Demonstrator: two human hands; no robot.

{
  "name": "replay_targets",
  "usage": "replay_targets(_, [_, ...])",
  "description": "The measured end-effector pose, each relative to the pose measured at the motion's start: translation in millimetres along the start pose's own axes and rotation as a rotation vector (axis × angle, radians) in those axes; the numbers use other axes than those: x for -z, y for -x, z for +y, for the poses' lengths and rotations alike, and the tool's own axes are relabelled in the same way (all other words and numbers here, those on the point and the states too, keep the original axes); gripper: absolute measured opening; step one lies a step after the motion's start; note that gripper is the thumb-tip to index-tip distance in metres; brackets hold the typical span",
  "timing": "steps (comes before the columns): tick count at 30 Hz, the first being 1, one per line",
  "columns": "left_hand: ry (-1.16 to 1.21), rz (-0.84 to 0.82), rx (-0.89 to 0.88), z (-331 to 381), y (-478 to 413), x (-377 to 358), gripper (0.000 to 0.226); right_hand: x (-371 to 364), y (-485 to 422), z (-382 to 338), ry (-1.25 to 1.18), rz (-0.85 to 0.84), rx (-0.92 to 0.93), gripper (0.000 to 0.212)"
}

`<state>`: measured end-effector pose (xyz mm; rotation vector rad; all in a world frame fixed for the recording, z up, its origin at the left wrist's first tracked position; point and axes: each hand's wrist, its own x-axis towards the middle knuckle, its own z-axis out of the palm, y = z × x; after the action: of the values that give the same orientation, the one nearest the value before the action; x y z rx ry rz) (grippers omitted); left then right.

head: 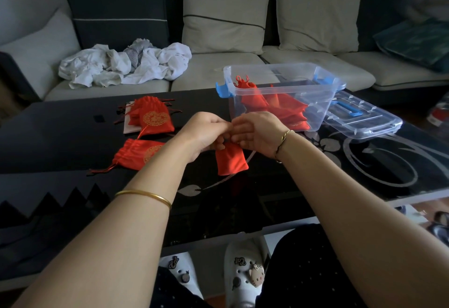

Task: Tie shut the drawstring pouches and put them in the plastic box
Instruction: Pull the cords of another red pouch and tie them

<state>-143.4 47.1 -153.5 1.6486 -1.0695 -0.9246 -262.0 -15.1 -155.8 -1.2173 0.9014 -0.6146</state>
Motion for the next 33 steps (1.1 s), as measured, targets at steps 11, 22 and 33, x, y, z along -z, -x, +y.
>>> replay_targets(11, [0.07,0.133,0.033,-1,-3,-1,0.016,0,2,5,0.596,0.004,0.432,0.016])
replay_targets(22, [0.151,0.188,0.073,3,-5,-3,0.014,-3,-1,9,0.95,0.143,0.777,0.015])
replay_targets(33, [-0.133,0.359,-0.2,4,-6,9,0.007,4,-1,8,0.572,0.12,0.37,0.009])
